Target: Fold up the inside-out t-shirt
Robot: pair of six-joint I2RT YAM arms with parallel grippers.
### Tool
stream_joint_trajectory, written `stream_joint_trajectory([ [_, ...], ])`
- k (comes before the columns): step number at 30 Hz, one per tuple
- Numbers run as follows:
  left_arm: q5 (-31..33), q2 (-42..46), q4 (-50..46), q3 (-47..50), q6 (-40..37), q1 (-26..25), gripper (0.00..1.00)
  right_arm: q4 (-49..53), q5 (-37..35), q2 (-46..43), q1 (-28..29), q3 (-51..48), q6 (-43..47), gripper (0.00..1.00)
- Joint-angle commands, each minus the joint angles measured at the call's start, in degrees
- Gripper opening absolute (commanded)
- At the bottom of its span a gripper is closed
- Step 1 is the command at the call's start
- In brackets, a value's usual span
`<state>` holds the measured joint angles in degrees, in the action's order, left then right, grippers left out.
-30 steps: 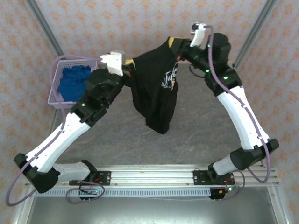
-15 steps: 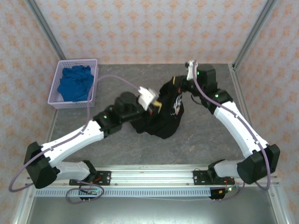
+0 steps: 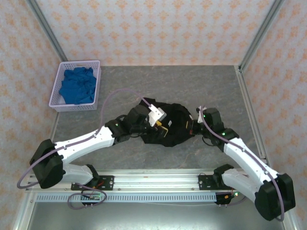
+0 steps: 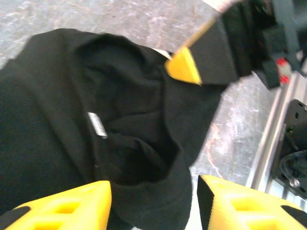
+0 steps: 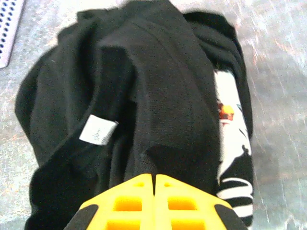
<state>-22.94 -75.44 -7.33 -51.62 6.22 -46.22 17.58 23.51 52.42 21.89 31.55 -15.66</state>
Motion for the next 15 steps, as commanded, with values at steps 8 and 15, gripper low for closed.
stream_joint_trajectory([
  [8, 6.3, -14.9, -11.2, -12.1, 10.8, -1.9, 0.63, 2.9, -5.1, -3.8, 1.1, -2.4, -5.3, 0.19],
  [15, 12.5, -13.9, -14.3, -10.0, 13.1, -2.4, 0.69, 1.1, -11.9, 2.9, 1.1, 5.6, 3.4, 0.5],
])
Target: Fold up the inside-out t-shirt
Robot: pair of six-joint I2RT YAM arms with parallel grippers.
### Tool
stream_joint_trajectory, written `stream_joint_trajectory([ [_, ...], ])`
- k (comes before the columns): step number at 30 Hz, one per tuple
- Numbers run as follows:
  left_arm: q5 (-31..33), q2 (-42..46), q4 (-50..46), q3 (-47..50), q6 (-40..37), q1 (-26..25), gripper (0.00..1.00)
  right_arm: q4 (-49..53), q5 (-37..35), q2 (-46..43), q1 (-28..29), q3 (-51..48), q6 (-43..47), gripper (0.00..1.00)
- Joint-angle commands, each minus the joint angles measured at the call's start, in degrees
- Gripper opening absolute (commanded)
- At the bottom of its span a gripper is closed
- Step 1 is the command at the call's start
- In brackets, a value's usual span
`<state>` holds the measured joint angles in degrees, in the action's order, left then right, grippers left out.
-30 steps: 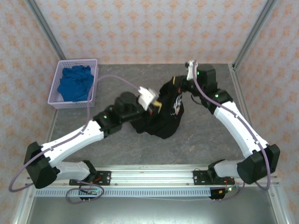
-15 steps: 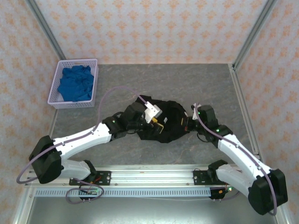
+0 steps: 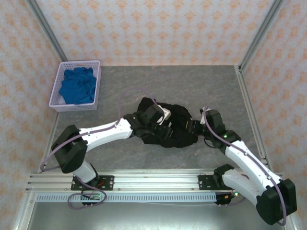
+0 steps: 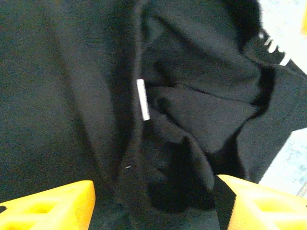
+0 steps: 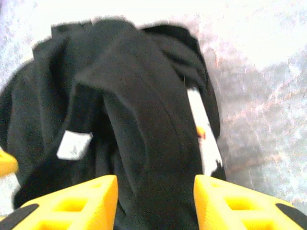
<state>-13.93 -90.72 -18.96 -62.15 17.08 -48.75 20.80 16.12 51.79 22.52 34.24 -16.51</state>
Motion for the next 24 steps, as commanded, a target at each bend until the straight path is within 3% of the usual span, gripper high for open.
stream_joint_trajectory([
  [1, 3.0, 0.7, -2.7, 0.3, 2.6, 0.1, 0.69, -3.0, -4.8, 5.7, 0.5, 3.8, 5.2, 0.52],
  [5, 0.7, -1.8, -2.0, -0.3, 3.5, 0.0, 0.66, -6.4, -7.5, 14.3, 0.6, 6.9, 8.7, 0.55],
  [8, -1.9, -3.1, -0.7, -0.9, 4.3, 0.0, 0.58, -8.3, -8.1, 19.2, 0.6, 8.3, 9.3, 0.52],
  [10, -3.5, -4.0, -0.1, -1.4, 4.6, 0.1, 0.47, -10.0, -9.0, 21.0, 0.6, 8.8, 9.6, 0.4],
  [14, -5.5, -3.1, 0.6, -4.0, 3.3, 0.3, 0.14, -8.5, -9.0, 21.0, -0.3, 15.0, 10.9, 0.13],
  [17, -8.3, 1.5, 2.5, -6.7, 1.6, 0.4, 0.01, -3.2, -10.4, 17.3, -1.7, 22.9, 13.8, 0.0],
  [21, -15.1, 5.8, 7.3, -13.9, 1.6, 0.5, 0.0, 0.1, -10.7, 16.3, -3.6, 35.0, 16.8, 0.0],
  [24, -18.6, 6.3, 11.1, -20.4, 3.6, 0.3, 0.0, 2.6, -10.2, 21.4, -4.0, 47.9, 18.4, 0.0],
])
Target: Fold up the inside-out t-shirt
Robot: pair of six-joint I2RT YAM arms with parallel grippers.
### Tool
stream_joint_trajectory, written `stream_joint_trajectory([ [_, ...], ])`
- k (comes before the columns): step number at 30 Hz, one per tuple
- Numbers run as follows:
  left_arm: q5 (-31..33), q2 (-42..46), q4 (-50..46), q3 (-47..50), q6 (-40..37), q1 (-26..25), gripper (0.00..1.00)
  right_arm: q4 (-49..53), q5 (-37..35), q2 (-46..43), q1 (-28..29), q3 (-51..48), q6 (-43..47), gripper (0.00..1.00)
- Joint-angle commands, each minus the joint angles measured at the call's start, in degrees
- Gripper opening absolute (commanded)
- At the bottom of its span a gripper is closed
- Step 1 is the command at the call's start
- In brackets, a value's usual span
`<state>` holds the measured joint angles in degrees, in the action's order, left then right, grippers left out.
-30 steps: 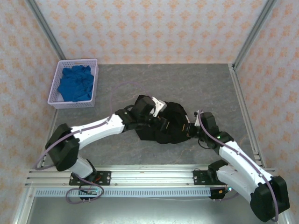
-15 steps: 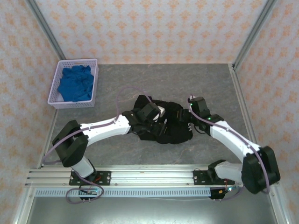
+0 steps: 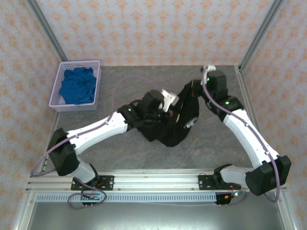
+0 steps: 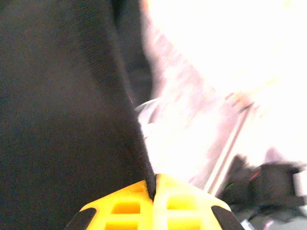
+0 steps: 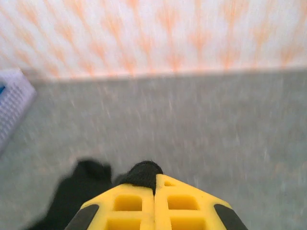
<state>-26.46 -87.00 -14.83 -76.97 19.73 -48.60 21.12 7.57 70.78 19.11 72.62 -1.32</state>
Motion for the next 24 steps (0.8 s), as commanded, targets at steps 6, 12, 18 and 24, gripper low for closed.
stream_joint_trajectory([
  [6, 2.0, 4.0, 2.7, -17.4, -2.9, 1.3, 0.0, 14.2, 4.3, 21.3, -0.7, 39.3, 2.3, 0.09],
  [12, 9.0, 5.3, -0.2, -18.2, 1.1, 10.3, 0.0, 16.9, 4.1, 19.9, -0.5, 32.0, 2.3, 0.48],
  [18, 9.0, 4.7, -1.2, -16.0, 0.1, 11.9, 0.0, 13.5, -8.6, 5.9, -1.1, 3.4, 0.7, 0.61],
  [24, 8.5, 3.5, -2.2, -17.5, 0.3, 12.9, 0.0, 10.8, -6.0, 4.3, -5.7, -13.4, -5.6, 0.63],
])
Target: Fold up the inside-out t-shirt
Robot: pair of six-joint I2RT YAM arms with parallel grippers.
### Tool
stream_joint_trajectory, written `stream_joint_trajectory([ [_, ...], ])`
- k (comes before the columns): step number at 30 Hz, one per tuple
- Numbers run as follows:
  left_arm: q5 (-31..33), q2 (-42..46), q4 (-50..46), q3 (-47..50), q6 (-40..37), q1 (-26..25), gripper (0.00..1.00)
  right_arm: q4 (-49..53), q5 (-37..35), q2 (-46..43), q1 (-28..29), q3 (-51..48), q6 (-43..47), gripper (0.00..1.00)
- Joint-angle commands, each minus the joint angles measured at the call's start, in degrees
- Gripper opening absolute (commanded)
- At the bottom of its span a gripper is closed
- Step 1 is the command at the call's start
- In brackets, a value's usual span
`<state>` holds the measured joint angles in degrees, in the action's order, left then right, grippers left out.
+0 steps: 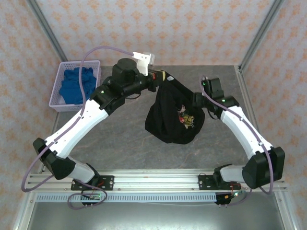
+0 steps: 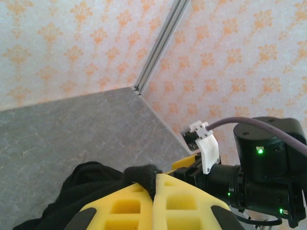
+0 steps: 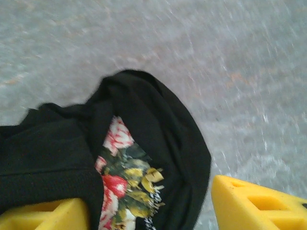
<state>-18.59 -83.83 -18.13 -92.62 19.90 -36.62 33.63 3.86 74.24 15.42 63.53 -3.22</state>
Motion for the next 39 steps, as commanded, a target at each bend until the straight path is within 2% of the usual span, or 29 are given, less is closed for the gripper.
stream_joint_trajectory([
  [1, 0.7, 0.3, 1.2, -1.9, 0.0, 1.0, 0.0, -2.2, -1.9, 1.5, -2.4, -6.1, -4.5, 0.64],
  [5, 1.6, 0.4, 0.4, -2.5, -0.2, 1.1, 0.0, -4.0, 1.1, 5.2, -3.0, -11.8, -9.5, 0.71],
  [9, 2.4, 0.2, -0.4, -3.5, -0.2, 1.5, 0.0, -6.2, 4.2, 6.6, -2.9, -16.2, -14.2, 0.71],
  [11, 2.5, 0.1, -0.5, -3.7, 0.0, 1.6, 0.0, -6.6, 6.3, 6.2, -3.0, -17.0, -13.6, 0.71],
  [13, 2.4, -0.1, -0.8, -3.9, -0.3, 1.8, 0.0, -7.2, 8.6, 3.8, -3.0, -16.7, -12.9, 0.71],
  [16, 2.5, -0.4, -1.2, -3.3, -1.0, 1.8, 0.0, -10.9, 14.0, -4.4, -3.0, -14.9, -12.7, 0.75],
  [19, 1.8, -0.8, -0.6, -1.2, -1.0, 1.7, 0.0, -18.9, 22.0, -10.8, -3.0, -13.9, -16.4, 0.78],
  [21, 1.6, -1.1, -0.1, 0.3, -0.9, 1.7, 0.0, -23.6, 24.6, -12.7, -3.0, -14.1, -19.8, 0.8],
  [23, 2.1, -1.5, -0.2, 1.2, -1.1, 1.8, 0.0, -22.3, 23.2, -13.0, -3.2, -14.0, -20.0, 0.81],
  [25, 2.4, -1.9, -0.6, 1.5, -1.6, 1.8, 0.0, -18.2, 18.8, -12.7, -4.1, -14.3, -20.3, 0.81],
  [28, 3.3, -2.5, -1.8, 1.0, -2.4, 1.8, 0.0, -16.5, 15.9, -14.6, -6.8, -18.2, -21.7, 0.8],
  [30, 4.0, -2.8, -2.7, 0.6, -2.6, 2.1, 0.0, -12.0, 10.3, -14.7, -7.5, -19.3, -21.9, 0.79],
  [33, 4.3, -2.6, -2.4, 0.4, -2.2, 2.6, 0.0, -4.1, 3.6, -9.9, -7.5, -19.5, -20.4, 0.74],
  [35, 4.2, -2.7, -2.4, 0.1, -2.2, 2.7, 0.0, -2.5, 2.1, -7.1, -6.9, -21.2, -20.8, 0.72],
  [39, 4.3, -3.1, -2.6, -0.2, -2.2, 2.7, 0.0, -7.3, 2.9, -1.0, -4.4, -24.0, -24.3, 0.71],
])
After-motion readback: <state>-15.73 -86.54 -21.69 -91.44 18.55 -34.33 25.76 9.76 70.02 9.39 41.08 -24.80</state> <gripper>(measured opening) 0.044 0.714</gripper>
